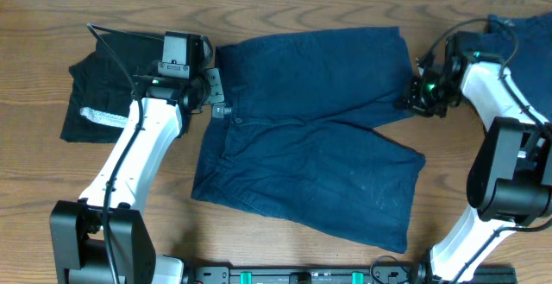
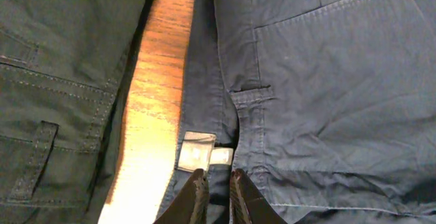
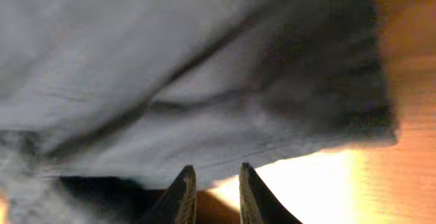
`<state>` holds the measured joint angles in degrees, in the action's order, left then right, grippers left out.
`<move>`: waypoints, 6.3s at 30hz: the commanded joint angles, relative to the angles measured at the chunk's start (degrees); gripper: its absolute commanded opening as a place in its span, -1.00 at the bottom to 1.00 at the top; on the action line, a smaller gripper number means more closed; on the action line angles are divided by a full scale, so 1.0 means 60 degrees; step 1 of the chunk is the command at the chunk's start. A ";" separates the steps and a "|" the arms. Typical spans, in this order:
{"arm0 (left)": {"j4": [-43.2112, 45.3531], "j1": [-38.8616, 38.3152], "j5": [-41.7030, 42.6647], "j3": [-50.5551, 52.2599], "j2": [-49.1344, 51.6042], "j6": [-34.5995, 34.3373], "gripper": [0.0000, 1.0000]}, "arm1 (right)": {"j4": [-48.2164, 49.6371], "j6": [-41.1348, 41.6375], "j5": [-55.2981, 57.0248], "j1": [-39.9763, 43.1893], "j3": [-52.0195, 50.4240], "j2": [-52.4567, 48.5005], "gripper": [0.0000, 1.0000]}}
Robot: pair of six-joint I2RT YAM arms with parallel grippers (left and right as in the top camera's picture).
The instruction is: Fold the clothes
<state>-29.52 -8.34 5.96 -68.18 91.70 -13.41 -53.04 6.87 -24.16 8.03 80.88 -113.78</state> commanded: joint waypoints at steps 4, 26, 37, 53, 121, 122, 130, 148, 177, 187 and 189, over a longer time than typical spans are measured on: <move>0.0007 0.0047 -0.0113 -0.0047 -0.0117 0.0146 -0.71 | -0.2113 -0.0477 -0.0466 -0.0098 0.0503 0.0062 -0.97; -0.0135 0.0047 -0.0113 -0.0047 0.0087 0.0146 -0.70 | -0.1836 0.0816 0.2065 -0.0860 -0.1836 0.0058 -0.97; -0.0142 0.0047 -0.0109 -0.0047 0.0087 0.0146 -0.70 | 0.0696 0.1541 0.4776 -0.0667 -0.2444 0.0044 -0.98; -0.0138 0.0047 -0.0113 -0.0047 0.0087 0.0146 -0.70 | 0.3923 0.1056 0.4707 -0.0528 -0.2444 0.0040 -0.98; -0.1708 -0.0339 -0.0361 -0.0047 -0.0943 -0.0743 -0.30 | -0.1198 0.5217 0.3931 0.0929 -0.5533 0.6051 0.34; -0.1716 -0.0339 -0.0426 -0.0047 -0.0943 -0.0743 -0.28 | -0.1071 0.5220 0.4000 0.0973 -0.5584 0.6051 0.34; -0.1708 -0.0339 -0.0441 -0.0047 -0.0940 -0.0743 -0.23 | -0.0641 0.5238 0.4441 0.1781 -0.6036 0.6051 0.26; -0.1643 -0.0339 -0.0441 -0.0047 -0.0940 -0.0747 -0.21 | 0.1381 0.5136 0.3993 0.2233 -0.7672 0.6047 0.17; -0.5621 -0.1508 0.1293 0.0667 -0.0940 -0.0098 0.12 | 0.2317 0.5056 0.4131 0.2226 -0.7985 0.6047 -0.97; -0.4014 -0.1636 0.1716 0.3089 -0.0940 -0.0484 0.39 | 0.2339 0.5053 0.4131 0.2222 -0.7985 0.6051 -0.97; -0.3752 -0.1668 0.2288 0.3315 -0.0940 -0.0364 0.44 | 0.2342 0.5053 0.4131 0.2222 -0.7985 0.6047 -0.98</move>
<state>-53.25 -18.06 15.09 -50.00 85.78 -16.49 -39.22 37.08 -0.21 20.93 33.15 -77.52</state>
